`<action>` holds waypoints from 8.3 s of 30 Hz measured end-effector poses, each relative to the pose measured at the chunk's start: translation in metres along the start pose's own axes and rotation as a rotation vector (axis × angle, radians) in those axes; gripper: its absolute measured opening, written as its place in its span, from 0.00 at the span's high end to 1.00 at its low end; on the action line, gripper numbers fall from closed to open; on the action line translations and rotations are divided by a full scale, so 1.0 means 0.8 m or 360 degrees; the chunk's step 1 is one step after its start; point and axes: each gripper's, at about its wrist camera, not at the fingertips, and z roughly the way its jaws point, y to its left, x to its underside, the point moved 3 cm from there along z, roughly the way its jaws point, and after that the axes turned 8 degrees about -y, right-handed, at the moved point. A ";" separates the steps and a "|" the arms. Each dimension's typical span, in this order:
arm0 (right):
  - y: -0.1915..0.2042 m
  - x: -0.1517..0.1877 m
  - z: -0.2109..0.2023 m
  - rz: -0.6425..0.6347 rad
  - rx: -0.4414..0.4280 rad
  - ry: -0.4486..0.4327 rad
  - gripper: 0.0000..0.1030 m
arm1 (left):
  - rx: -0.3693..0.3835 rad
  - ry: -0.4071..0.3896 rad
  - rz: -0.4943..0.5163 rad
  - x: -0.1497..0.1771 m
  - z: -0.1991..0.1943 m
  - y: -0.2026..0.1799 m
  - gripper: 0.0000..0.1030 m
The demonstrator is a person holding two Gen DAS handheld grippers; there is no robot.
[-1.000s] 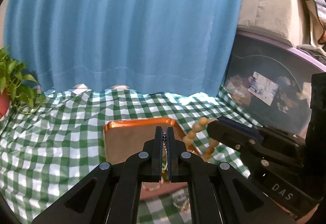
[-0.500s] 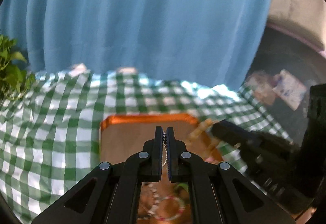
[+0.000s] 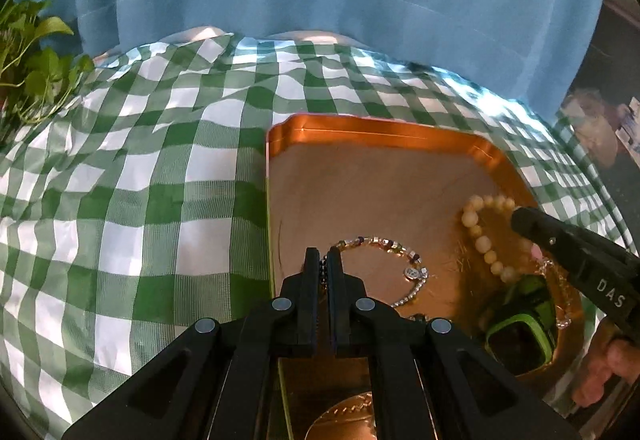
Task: Organize jewelry
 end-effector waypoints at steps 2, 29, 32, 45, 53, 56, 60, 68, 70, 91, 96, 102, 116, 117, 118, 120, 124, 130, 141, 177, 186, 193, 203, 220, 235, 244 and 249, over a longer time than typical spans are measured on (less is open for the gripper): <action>-0.007 0.003 0.001 0.0006 0.0027 0.0012 0.90 | 0.0007 -0.0006 0.0010 0.001 -0.002 -0.003 0.97; -0.023 0.127 -0.214 0.0098 -0.0081 -0.0206 0.48 | 0.0348 -0.0056 0.0207 0.145 -0.181 -0.115 0.42; -0.023 0.159 -0.216 0.0111 -0.0103 -0.0062 0.47 | 0.0456 0.0016 0.0140 0.158 -0.179 -0.121 0.62; -0.004 0.152 -0.178 -0.0152 -0.0221 0.0039 0.83 | 0.0605 0.0125 0.0126 0.150 -0.142 -0.131 0.87; 0.006 0.148 -0.159 -0.0137 -0.0270 0.0080 0.83 | 0.0588 0.0092 0.0128 0.141 -0.168 -0.108 1.00; 0.013 0.151 -0.158 -0.0202 -0.0228 0.0076 0.83 | 0.0577 0.0049 0.0123 0.138 -0.182 -0.095 1.00; 0.006 0.152 -0.157 -0.0217 -0.0132 0.0081 0.83 | 0.0516 0.0129 0.0121 0.148 -0.170 -0.088 0.97; 0.001 0.156 -0.152 -0.0267 -0.0099 0.0115 0.88 | 0.0475 0.0133 0.0183 0.149 -0.161 -0.105 0.94; 0.006 0.157 -0.151 -0.0304 -0.0104 0.0121 0.89 | 0.0476 0.0142 0.0177 0.148 -0.157 -0.108 0.94; -0.024 0.144 -0.240 -0.0223 0.0013 -0.0151 0.95 | 0.0453 0.0119 0.0186 0.145 -0.150 -0.128 0.71; -0.030 0.139 -0.247 -0.0206 -0.0025 -0.0186 0.95 | 0.0485 0.0112 0.0215 0.143 -0.143 -0.147 0.58; -0.038 0.130 -0.259 -0.0217 0.0009 -0.0284 0.95 | 0.0516 0.0131 0.0270 0.141 -0.127 -0.176 0.55; -0.050 0.131 -0.251 -0.0176 -0.0018 -0.0237 0.95 | 0.0487 0.0062 0.0546 0.154 -0.122 -0.231 0.71; -0.049 0.131 -0.250 -0.0174 -0.0023 -0.0235 0.95 | 0.0453 0.0053 0.0580 0.154 -0.122 -0.230 0.76; -0.049 0.131 -0.248 -0.0173 -0.0025 -0.0232 0.95 | 0.0431 0.0051 0.0606 0.154 -0.122 -0.228 0.83; -0.048 0.132 -0.244 -0.0176 -0.0022 -0.0218 0.95 | 0.0437 0.0065 0.0592 0.153 -0.122 -0.222 0.91; -0.047 0.135 -0.236 -0.0145 -0.0016 -0.0195 0.95 | 0.0427 0.0080 0.0516 0.153 -0.125 -0.207 0.92; -0.045 0.138 -0.249 -0.0138 0.0029 -0.0237 0.95 | 0.0102 0.0033 0.0667 0.167 -0.150 -0.177 0.92; 0.013 0.151 -0.264 -0.0288 -0.0147 -0.0279 0.95 | 0.0073 0.0101 0.0361 0.188 -0.191 -0.101 0.89; 0.002 0.182 -0.214 -0.0250 -0.0041 0.0048 0.75 | 0.0219 0.0171 0.0357 0.186 -0.192 -0.099 0.63; 0.006 0.185 -0.196 -0.0343 0.0036 0.0112 0.76 | 0.0204 0.0154 0.0466 0.184 -0.187 -0.109 0.92; 0.009 0.187 -0.196 -0.0398 0.0042 0.0126 0.96 | 0.0203 0.0077 0.0275 0.165 -0.196 -0.079 0.94; 0.009 0.184 -0.222 -0.0333 -0.0031 0.0037 0.96 | 0.0223 0.0156 0.0229 0.181 -0.200 -0.069 0.94; 0.018 0.191 -0.197 -0.0454 0.0015 0.0146 0.95 | 0.0183 0.0138 0.0374 0.190 -0.200 -0.071 0.94; 0.055 0.166 -0.245 -0.0280 -0.0034 0.0023 0.95 | 0.0182 0.0085 0.0179 0.153 -0.256 -0.077 0.94; 0.084 0.161 -0.304 -0.0237 -0.0099 -0.0076 0.95 | 0.0186 -0.0022 0.0161 0.147 -0.324 -0.090 0.94; 0.098 0.143 -0.352 -0.0193 -0.0061 -0.0192 0.95 | 0.0205 -0.0151 0.0177 0.127 -0.374 -0.102 0.94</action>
